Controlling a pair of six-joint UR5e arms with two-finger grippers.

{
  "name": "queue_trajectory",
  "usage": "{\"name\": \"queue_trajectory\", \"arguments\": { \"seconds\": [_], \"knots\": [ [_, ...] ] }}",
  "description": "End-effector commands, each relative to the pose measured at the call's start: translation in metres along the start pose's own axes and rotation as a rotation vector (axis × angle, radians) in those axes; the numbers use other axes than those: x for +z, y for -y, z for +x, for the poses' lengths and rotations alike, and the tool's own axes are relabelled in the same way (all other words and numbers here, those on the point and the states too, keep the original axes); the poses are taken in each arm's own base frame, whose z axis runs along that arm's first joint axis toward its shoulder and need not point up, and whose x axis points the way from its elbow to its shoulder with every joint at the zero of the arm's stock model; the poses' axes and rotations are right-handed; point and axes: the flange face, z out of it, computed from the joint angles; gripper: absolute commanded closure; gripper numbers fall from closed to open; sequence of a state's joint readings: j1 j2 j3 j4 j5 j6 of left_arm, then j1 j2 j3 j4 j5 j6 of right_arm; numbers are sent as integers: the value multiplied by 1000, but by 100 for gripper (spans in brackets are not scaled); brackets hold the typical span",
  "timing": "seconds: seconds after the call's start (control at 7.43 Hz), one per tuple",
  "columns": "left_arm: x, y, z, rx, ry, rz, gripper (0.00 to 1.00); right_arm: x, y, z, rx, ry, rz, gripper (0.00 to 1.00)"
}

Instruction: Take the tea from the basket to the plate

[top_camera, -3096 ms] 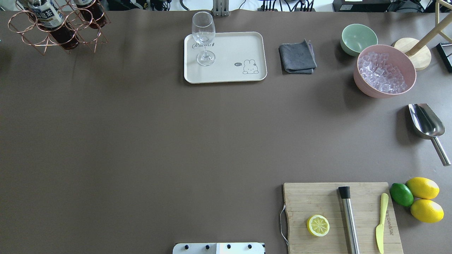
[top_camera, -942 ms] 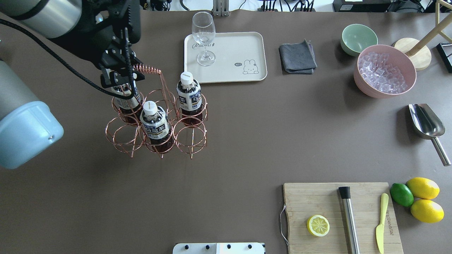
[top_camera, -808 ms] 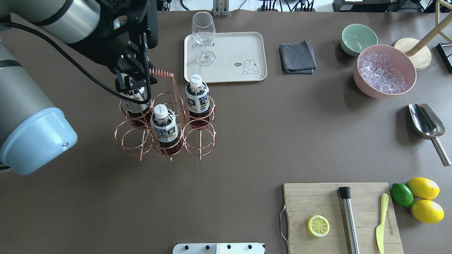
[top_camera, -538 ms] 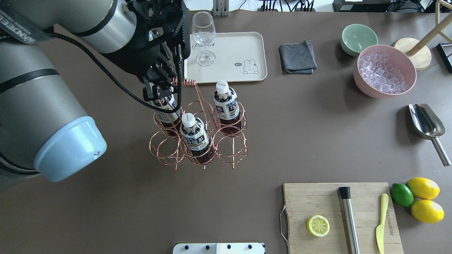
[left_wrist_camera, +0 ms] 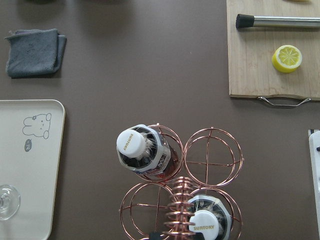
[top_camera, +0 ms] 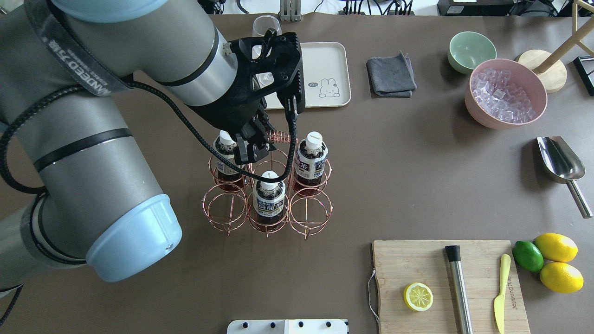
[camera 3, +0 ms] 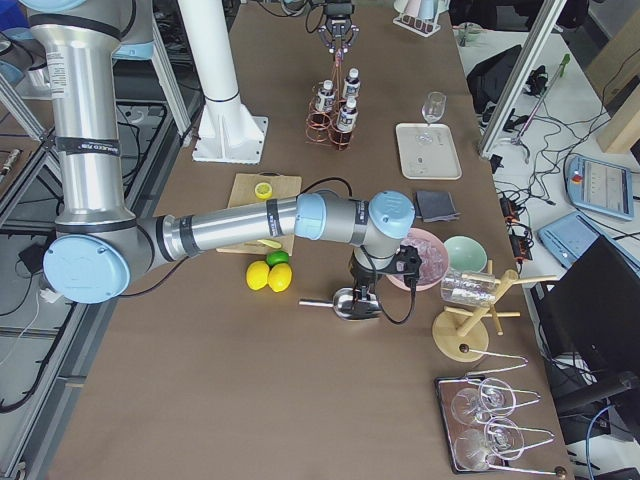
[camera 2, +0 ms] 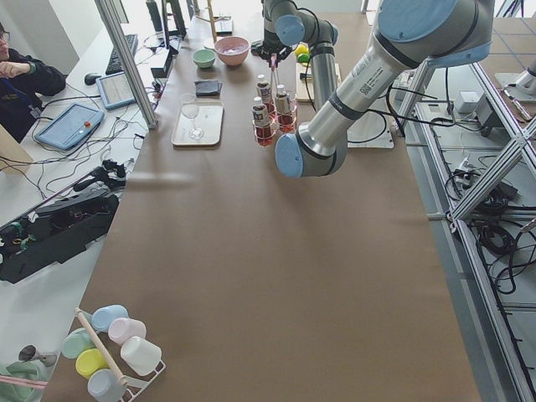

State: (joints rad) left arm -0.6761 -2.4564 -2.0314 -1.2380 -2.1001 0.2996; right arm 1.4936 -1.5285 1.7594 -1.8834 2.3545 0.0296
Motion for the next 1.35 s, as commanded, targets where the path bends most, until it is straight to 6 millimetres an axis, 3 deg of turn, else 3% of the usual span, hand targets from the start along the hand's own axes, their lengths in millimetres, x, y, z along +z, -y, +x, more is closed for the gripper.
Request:
{"name": "queue_trajectory", "arguments": {
  "seconds": [0.0,0.27,0.81,1.08,1.21],
  "knots": [
    [10,11,14,-8,-18,2,100,-4,50,-84,45,-2,5,8],
    [18,14,17,0,-21,2,100,-8,68,-159,173,68,-12,1],
    [36,19,14,-9,-13,-13,100,-13,73,-301,290,153,-36,1],
    [42,19,11,-9,-14,-15,100,9,59,-357,281,221,-21,1],
    [42,20,10,-8,-13,-14,100,9,55,-372,287,233,-30,1]
  ]
}}
